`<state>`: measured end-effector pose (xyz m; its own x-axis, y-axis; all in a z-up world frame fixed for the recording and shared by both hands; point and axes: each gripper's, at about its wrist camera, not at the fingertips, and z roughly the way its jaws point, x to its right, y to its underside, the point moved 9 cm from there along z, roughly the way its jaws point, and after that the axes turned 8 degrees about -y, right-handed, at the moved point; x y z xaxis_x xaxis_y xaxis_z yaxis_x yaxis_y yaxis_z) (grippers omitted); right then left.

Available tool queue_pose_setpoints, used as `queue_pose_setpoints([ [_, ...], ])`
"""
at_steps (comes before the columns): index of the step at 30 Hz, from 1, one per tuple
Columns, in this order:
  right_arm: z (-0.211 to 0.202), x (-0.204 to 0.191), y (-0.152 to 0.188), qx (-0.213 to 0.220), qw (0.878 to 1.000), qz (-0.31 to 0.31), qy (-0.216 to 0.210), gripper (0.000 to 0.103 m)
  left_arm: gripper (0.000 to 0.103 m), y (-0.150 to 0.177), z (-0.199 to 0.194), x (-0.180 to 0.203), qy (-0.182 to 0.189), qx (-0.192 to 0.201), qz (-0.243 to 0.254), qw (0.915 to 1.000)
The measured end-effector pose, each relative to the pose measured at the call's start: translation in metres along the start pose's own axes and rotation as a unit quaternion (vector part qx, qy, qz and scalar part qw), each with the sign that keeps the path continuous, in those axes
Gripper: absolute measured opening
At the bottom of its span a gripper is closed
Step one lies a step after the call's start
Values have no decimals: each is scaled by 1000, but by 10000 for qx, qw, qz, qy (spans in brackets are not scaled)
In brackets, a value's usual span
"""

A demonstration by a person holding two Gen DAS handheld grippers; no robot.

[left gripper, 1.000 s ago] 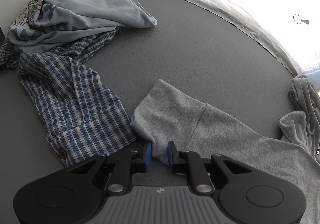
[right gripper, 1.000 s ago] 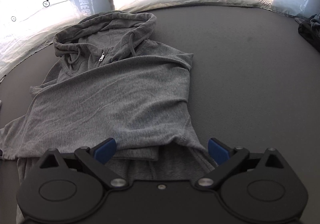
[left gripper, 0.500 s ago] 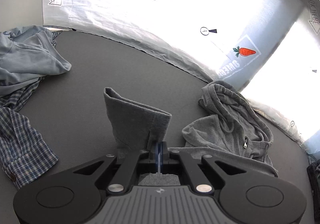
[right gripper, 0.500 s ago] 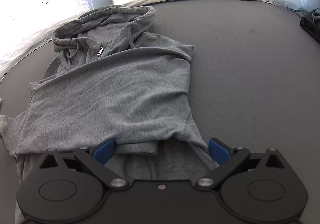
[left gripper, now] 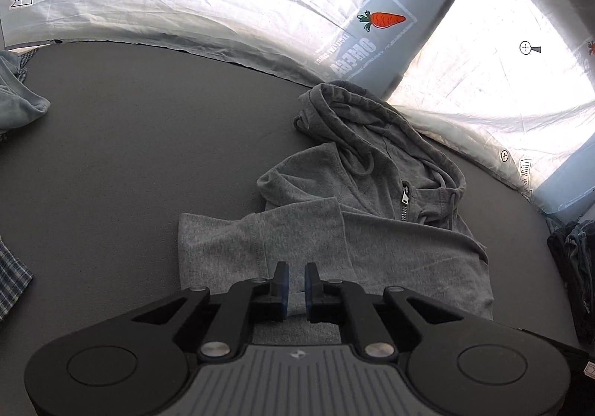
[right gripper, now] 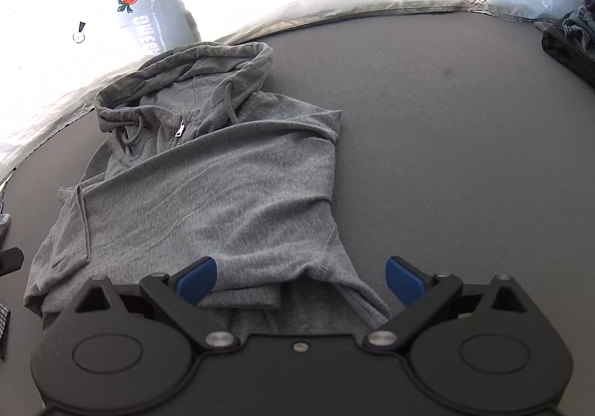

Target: Fold clothes

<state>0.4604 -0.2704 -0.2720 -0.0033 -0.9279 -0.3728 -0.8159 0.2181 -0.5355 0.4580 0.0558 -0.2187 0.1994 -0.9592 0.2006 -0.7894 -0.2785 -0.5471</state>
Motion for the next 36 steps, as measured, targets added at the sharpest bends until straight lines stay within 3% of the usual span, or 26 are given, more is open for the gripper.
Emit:
queue_pose_setpoints([
  [4, 0, -18, -13, 106, 9931, 631, -980, 81, 19, 6, 12, -24, -400, -300, -182, 9986],
  [8, 22, -43, -17, -264, 9607, 1615, -2241, 52, 19, 19, 27, -40, -539, -631, -387, 9958],
  [11, 40, -70, -12, -541, 9450, 1799, -2677, 38, 20, 25, 33, -42, -511, -738, -419, 9951],
  [13, 56, -86, -8, -790, 9389, 1834, -2804, 38, 20, 27, 37, -42, -506, -779, -382, 9949],
  [19, 89, -133, 5, -1373, 9385, 1307, -2887, 38, 20, 29, 44, -41, -408, -803, -422, 9950],
  [25, 108, -157, 7, -1549, 9290, 1325, -3088, 38, 22, 27, 48, -49, -165, -842, -759, 9934],
  [26, 109, -161, 6, -1551, 9276, 1302, -3140, 37, 22, 27, 49, -49, -136, -853, -784, 9932],
  [28, 109, -168, 5, -1529, 9259, 1194, -3241, 23, 24, 26, 49, -49, -97, -858, -816, 9929],
  [29, 107, -170, 5, -1506, 9261, 1139, -3265, 11, 28, 25, 50, -48, -76, -854, -834, 9928],
  [30, 104, -172, 5, -1457, 9266, 1087, -3292, 7, 28, 25, 50, -48, -56, -850, -851, 9927],
  [33, 92, -170, 2, -1267, 9350, 865, -3199, 5, 32, 25, 47, -44, -193, -824, -743, 9936],
  [36, 73, -162, -1, -1061, 9417, 612, -3132, 4, 43, 23, 38, -36, -285, -730, -400, 9961],
])
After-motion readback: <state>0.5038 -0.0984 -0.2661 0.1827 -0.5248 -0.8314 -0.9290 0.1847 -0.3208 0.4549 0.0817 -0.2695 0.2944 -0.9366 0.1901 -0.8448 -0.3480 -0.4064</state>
